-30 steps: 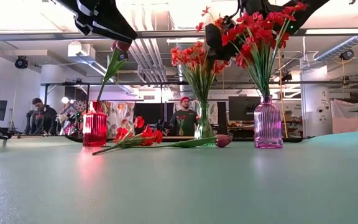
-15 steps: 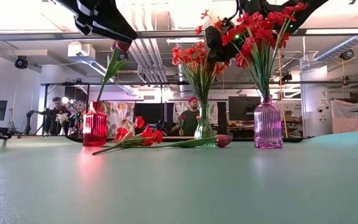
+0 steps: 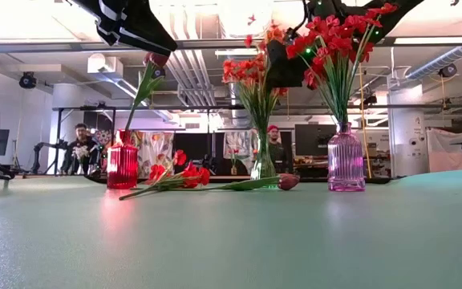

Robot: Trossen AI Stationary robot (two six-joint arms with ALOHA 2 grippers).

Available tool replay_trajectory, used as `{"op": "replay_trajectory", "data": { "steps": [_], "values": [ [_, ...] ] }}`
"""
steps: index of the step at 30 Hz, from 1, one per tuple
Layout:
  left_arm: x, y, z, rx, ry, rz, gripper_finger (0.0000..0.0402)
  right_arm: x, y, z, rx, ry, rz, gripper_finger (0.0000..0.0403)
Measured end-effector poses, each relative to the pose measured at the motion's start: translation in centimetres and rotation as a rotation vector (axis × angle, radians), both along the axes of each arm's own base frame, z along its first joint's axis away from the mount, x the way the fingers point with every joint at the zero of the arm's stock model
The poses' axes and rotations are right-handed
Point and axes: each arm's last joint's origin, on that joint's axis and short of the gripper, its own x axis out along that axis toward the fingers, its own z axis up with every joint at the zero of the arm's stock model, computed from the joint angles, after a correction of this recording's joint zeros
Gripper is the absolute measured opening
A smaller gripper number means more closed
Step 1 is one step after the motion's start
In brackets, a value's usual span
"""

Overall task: Sort flowers into vase by color
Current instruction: Put the orange flowers into the green flower vase

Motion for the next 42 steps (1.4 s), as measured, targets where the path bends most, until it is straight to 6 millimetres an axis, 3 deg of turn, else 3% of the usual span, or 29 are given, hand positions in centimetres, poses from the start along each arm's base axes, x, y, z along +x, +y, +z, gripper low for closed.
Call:
{"op": "replay_trajectory", "data": {
  "steps": [5, 14, 31, 42],
  "values": [
    [0.0, 0.0, 0.0, 0.0, 0.0, 0.0, 0.018, -0.2, 0.1, 0.5, -0.015, -0.018, 0.001, 0.0188],
    [0.0, 0.0, 0.0, 0.0, 0.0, 0.0, 0.018, 0.0, 0.1, 1.9, -0.05, -0.054, 0.005, 0.0156],
    [0.0, 0.0, 0.0, 0.0, 0.0, 0.0, 0.018, 0.0, 0.1, 2.4, -0.046, -0.034, 0.006, 0.0017],
    [0.0, 0.0, 0.0, 0.0, 0.0, 0.0, 0.018, 0.6, 0.1, 1.6, -0.035, -0.007, 0.016, 0.0018]
  ]
}}
